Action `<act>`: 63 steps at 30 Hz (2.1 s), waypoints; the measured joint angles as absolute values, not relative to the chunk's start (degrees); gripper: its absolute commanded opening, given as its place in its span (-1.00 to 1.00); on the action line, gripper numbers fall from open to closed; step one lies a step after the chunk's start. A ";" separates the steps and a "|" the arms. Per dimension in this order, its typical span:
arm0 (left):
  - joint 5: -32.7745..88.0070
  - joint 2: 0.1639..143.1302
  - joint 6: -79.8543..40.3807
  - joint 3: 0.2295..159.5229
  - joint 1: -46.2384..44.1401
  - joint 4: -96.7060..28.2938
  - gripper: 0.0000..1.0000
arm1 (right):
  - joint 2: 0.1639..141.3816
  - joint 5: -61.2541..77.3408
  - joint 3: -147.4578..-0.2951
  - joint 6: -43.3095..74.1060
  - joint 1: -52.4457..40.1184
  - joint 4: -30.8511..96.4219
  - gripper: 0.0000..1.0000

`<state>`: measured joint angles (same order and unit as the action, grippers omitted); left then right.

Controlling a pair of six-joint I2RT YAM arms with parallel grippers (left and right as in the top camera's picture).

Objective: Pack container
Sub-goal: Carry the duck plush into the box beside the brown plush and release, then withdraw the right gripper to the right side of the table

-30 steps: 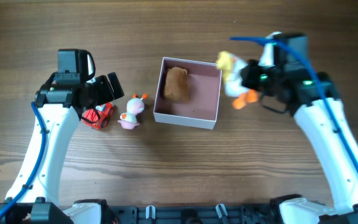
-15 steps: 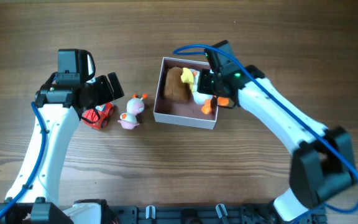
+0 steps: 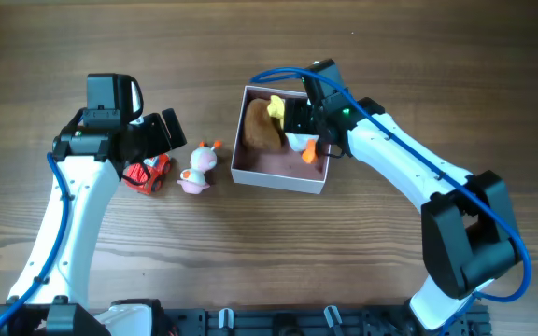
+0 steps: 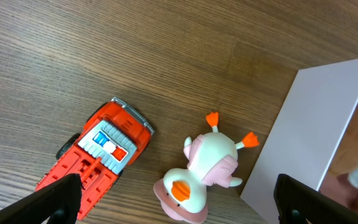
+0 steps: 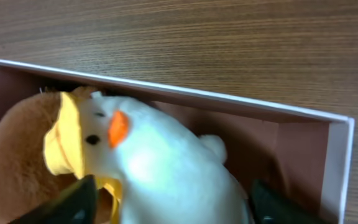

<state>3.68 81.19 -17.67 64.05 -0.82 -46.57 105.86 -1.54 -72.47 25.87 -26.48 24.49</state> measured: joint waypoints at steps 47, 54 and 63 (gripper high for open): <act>11.35 81.19 -19.84 64.05 -0.82 -49.52 0.99 | 75.53 2.98 -73.73 32.80 10.09 58.67 0.99; 9.91 81.19 -19.84 64.05 -0.82 -49.91 0.99 | 75.53 2.98 -73.73 32.99 10.09 58.67 0.99; 1.52 81.19 -1.96 64.12 -0.82 -55.92 0.69 | 75.53 2.98 -73.73 32.99 10.09 58.67 0.99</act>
